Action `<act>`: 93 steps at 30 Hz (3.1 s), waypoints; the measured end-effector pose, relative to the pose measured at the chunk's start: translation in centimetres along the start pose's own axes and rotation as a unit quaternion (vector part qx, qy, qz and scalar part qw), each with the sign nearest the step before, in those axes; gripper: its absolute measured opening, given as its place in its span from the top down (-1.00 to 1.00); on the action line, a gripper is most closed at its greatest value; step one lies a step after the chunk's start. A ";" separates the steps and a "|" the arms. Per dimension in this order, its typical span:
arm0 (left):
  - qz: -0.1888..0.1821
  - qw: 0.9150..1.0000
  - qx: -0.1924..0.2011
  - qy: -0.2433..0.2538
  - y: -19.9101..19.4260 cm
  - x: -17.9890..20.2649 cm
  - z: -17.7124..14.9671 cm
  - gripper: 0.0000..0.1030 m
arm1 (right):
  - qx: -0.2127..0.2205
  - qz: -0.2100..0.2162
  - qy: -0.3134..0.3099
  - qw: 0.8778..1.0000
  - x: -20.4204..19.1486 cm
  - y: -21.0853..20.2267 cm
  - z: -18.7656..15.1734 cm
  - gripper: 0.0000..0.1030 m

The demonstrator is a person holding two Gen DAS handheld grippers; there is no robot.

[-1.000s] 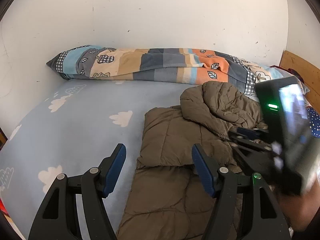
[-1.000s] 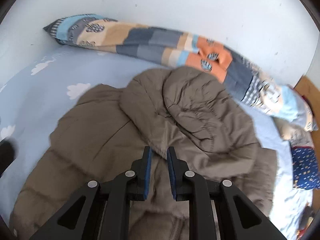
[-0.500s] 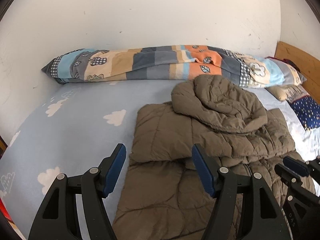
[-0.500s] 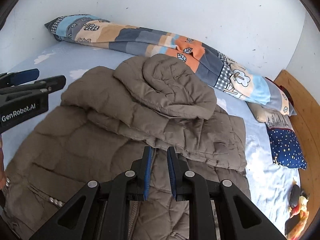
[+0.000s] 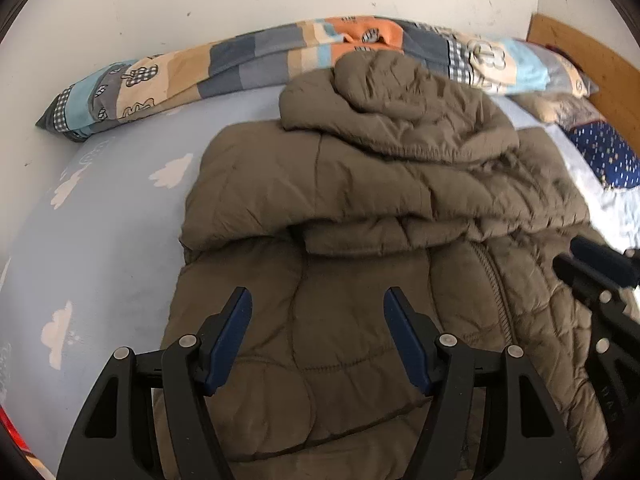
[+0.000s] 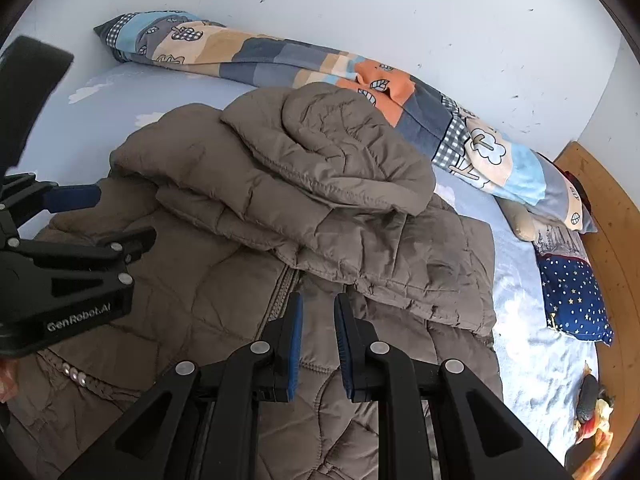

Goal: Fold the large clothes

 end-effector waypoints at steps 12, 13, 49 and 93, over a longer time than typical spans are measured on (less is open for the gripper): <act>0.006 0.999 -0.028 0.019 1.6 0.7 -1.1 -0.31 | -0.004 -0.004 -0.014 1.000 -0.4 0.5 -0.4 0.66; 0.006 0.999 -0.029 0.021 1.6 0.7 -1.1 -0.31 | -0.004 -0.005 -0.015 1.000 -0.4 0.5 -0.4 0.66; 0.035 0.996 -0.053 0.057 3.0 1.1 -1.9 -0.46 | -0.098 0.036 0.016 0.994 0.1 5.7 -3.3 0.60; 0.035 0.997 -0.046 -0.045 -10.7 -8.1 -21.3 -0.54 | -0.043 -0.055 0.039 0.997 0.0 -11.8 -19.9 0.36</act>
Point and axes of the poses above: each gripper's, at about its wrist camera, not at the fingertips, and y roughly the way its jaws point, x to its right, z to its top, the point moved 3 cm from there along y, roughly the way its jaws point, and after that the axes turned 1 degree about z, right-handed, at the moved point
